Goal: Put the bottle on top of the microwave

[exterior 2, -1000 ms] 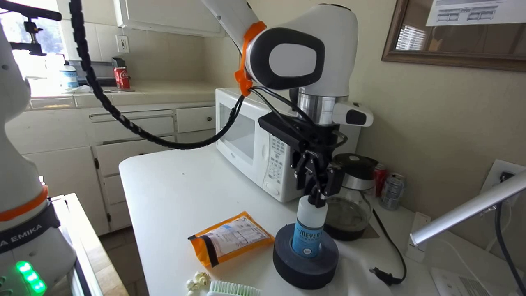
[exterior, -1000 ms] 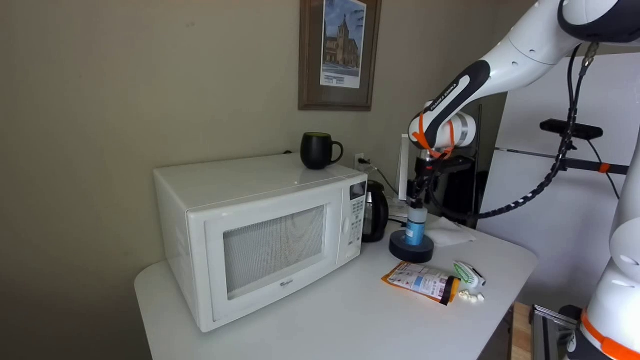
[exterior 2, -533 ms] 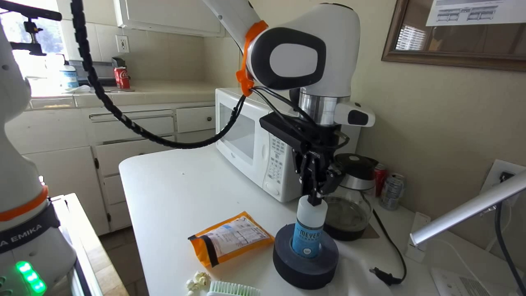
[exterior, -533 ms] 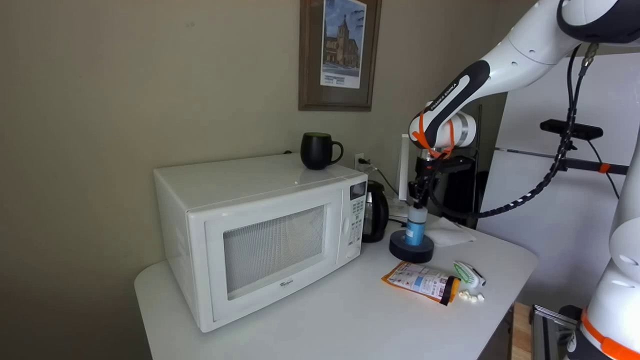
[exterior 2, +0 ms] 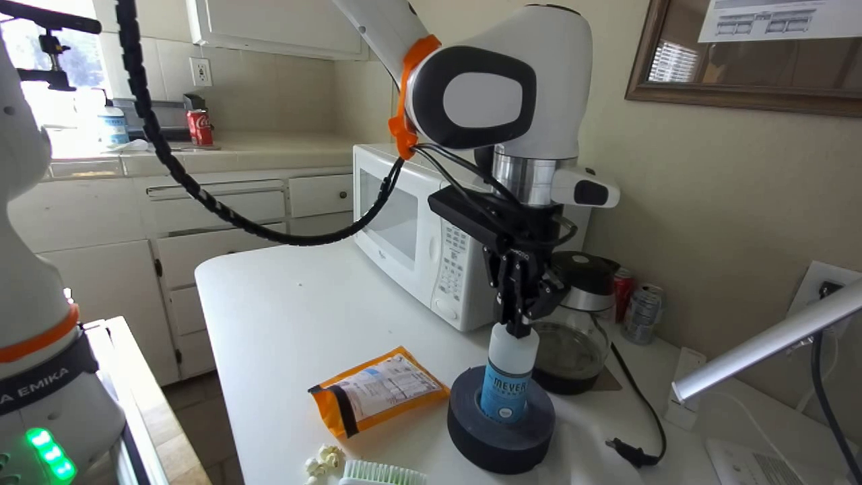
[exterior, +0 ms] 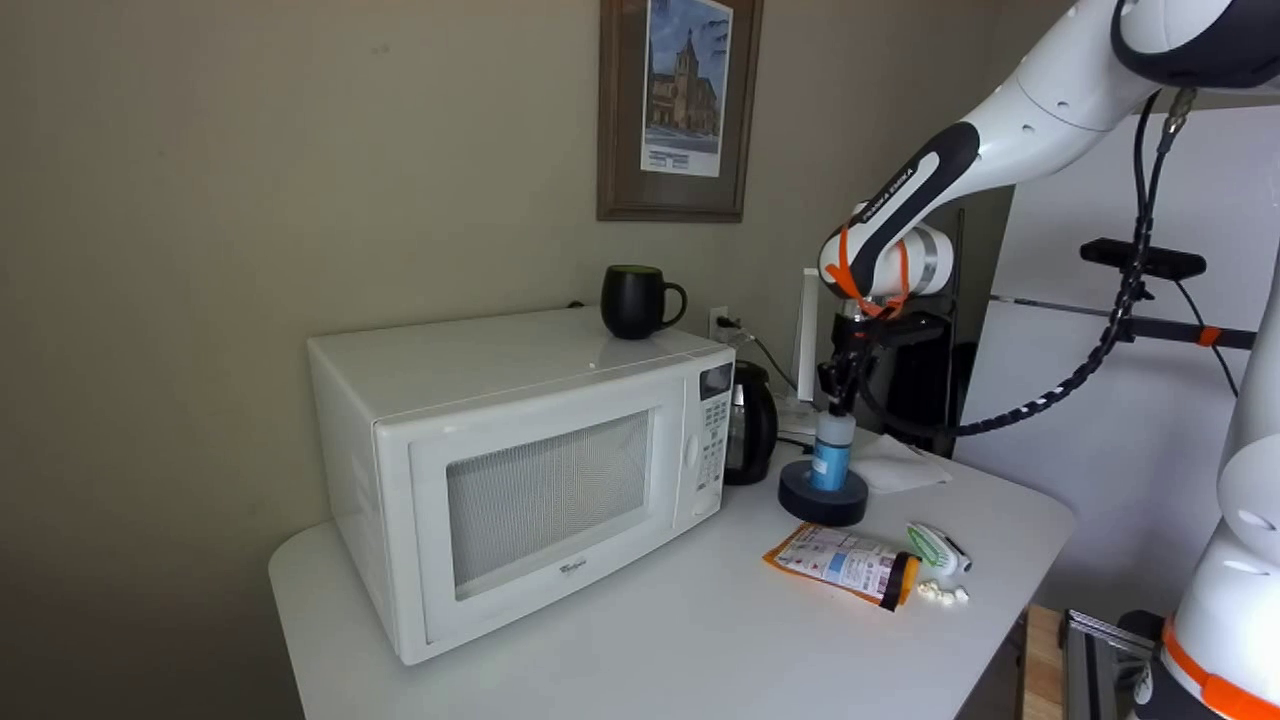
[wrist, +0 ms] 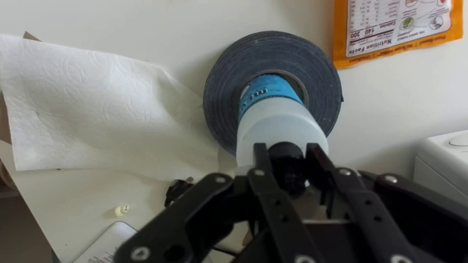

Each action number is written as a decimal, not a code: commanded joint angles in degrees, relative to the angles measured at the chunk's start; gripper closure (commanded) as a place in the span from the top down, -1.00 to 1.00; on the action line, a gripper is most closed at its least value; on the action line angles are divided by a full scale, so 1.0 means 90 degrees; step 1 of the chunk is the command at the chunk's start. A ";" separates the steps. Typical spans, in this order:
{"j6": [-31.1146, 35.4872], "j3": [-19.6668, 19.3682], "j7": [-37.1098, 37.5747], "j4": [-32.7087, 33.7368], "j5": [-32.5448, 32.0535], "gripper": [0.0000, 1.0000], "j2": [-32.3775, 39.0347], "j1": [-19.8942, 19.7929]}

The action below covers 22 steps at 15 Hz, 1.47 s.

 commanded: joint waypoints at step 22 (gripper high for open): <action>-0.4569 0.0866 -0.0710 0.0682 -0.1220 -0.40 -0.4137 0.1842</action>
